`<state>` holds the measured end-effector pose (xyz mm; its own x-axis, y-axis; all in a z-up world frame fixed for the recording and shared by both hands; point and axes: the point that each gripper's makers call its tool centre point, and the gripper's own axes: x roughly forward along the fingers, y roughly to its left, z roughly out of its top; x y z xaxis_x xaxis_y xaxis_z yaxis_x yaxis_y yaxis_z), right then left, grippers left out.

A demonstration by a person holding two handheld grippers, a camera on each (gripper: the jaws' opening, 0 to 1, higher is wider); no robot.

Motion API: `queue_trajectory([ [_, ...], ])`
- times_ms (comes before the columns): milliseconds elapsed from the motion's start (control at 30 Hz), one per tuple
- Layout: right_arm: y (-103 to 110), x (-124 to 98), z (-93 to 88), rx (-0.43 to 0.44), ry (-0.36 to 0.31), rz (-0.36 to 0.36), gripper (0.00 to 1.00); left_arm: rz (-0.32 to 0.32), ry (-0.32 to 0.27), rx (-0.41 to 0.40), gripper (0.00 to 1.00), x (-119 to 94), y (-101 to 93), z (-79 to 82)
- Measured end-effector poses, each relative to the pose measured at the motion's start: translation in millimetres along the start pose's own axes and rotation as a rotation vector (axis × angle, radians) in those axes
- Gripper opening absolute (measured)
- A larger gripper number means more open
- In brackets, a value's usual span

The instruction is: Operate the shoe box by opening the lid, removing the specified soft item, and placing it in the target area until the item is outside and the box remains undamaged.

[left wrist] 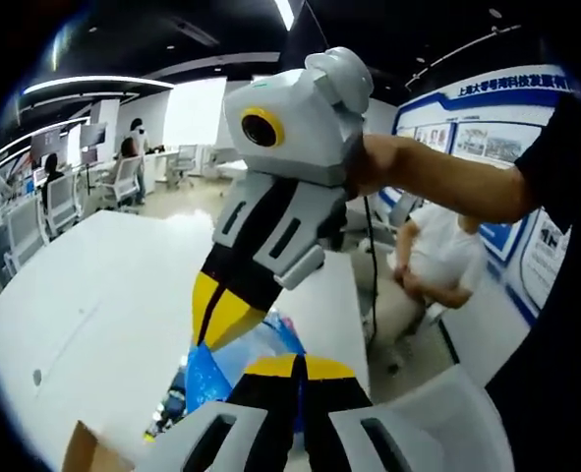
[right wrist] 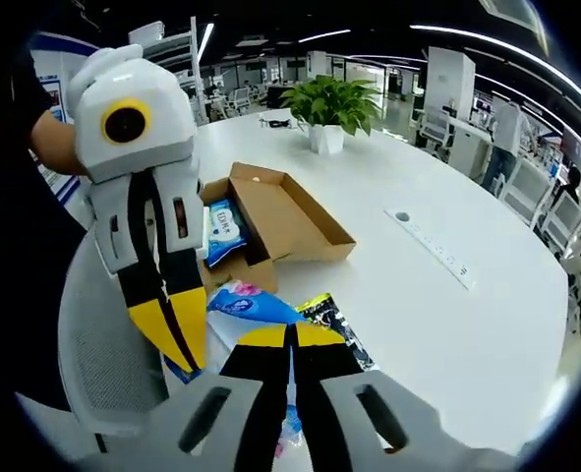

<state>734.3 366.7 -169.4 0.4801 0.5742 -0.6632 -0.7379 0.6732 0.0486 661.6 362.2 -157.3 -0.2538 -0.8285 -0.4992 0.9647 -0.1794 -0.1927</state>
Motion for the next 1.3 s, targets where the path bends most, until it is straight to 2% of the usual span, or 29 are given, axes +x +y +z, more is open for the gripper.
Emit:
queue_trajectory([
  [600,-44.7,-14.6,-38.9,0.028,0.030,-0.023,0.00,-0.046,0.019,-0.019,0.00,49.0,28.2,8.7],
  [1300,-90.9,-18.0,-88.8,0.064,0.105,-0.073,0.00,-0.096,0.066,-0.054,0.00,102.2,55.9,1.3],
])
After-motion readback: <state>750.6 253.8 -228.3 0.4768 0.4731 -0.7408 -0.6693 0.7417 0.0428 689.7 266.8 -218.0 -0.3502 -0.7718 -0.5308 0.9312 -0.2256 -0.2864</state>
